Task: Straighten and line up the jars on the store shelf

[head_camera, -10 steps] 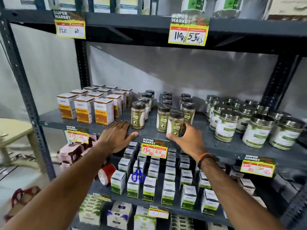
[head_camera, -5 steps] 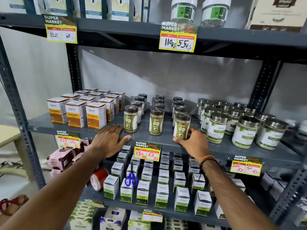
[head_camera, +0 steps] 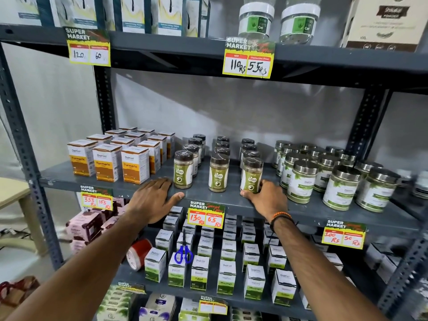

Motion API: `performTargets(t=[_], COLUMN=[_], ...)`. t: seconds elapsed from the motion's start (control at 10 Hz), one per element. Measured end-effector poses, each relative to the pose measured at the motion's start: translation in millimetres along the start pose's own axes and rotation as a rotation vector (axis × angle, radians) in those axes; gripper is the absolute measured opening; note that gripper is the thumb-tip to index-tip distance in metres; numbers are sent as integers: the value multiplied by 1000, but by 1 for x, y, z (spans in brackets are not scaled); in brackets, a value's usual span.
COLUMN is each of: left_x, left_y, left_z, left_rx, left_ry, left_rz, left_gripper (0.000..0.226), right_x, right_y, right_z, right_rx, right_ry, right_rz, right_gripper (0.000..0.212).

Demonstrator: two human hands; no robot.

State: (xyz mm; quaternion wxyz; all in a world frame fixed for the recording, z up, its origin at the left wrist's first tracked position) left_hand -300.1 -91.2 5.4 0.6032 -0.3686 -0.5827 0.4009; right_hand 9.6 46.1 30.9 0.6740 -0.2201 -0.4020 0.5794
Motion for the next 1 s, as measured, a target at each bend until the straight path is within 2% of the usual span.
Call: performTargets(t=[0.7, 1.0], left_x=[2, 2], left_y=[4, 3], left_z=[3, 2], left_rx=[-17, -54], left_ry=[-19, -27], left_rz=[10, 20], left_gripper=[104, 105], right_x=[1, -4], right_y=[3, -9], right_z=[-3, -2], right_rx=[-19, 21], right_ry=[5, 18], right_rz=[3, 86], right_gripper=[47, 48])
Point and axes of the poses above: each hand's wrist, its own x-axis towards the middle knuckle, its own y-axis out of the palm, z = x × y, the point moved 2 cm from there along x, towards the middle knuckle, and after that the axes turned 11 degrees about y, right-handed, at the moved point
